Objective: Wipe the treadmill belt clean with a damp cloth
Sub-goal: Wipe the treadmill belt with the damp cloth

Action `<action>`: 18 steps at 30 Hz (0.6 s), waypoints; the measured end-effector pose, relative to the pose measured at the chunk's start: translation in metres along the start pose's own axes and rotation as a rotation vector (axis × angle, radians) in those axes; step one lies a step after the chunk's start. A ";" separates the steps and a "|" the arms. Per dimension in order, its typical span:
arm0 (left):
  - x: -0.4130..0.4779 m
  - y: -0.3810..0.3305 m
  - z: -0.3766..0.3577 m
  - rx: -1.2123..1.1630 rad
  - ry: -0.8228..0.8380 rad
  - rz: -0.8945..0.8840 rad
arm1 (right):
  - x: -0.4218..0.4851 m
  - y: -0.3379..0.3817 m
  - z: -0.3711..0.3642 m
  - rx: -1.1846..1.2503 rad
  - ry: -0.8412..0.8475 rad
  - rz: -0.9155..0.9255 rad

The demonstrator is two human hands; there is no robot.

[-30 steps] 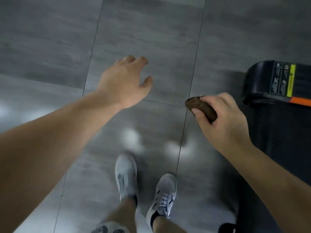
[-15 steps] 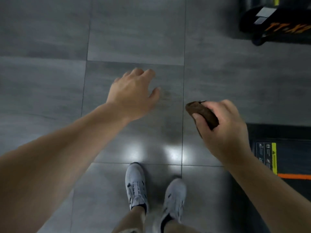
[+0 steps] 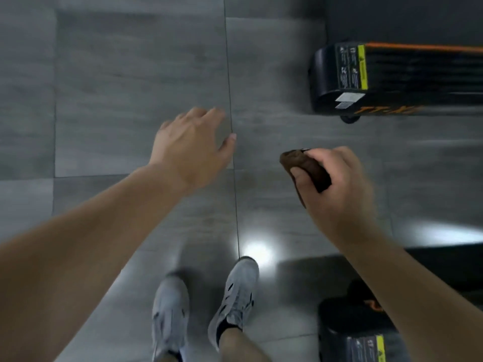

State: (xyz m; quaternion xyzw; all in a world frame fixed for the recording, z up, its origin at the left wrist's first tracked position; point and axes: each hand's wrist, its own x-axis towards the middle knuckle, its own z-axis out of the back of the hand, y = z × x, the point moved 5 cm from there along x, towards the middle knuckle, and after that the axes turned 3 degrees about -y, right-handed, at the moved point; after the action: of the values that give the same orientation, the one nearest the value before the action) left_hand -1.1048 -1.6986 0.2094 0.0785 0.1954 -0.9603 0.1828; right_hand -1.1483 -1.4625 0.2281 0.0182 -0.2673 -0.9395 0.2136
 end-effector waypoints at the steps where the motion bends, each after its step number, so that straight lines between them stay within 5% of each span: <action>1: 0.016 -0.006 0.002 0.003 0.016 -0.012 | 0.018 -0.006 0.002 -0.003 0.001 -0.005; 18: 0.302 -0.084 0.005 0.034 0.167 -0.171 | 0.263 -0.113 0.020 -0.035 -0.090 -0.214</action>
State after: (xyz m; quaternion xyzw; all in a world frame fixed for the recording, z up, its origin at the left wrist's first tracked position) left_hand -1.4154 -1.7254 0.1763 0.1442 0.1997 -0.9657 0.0819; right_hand -1.4342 -1.4741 0.2084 0.0005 -0.2566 -0.9613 0.1002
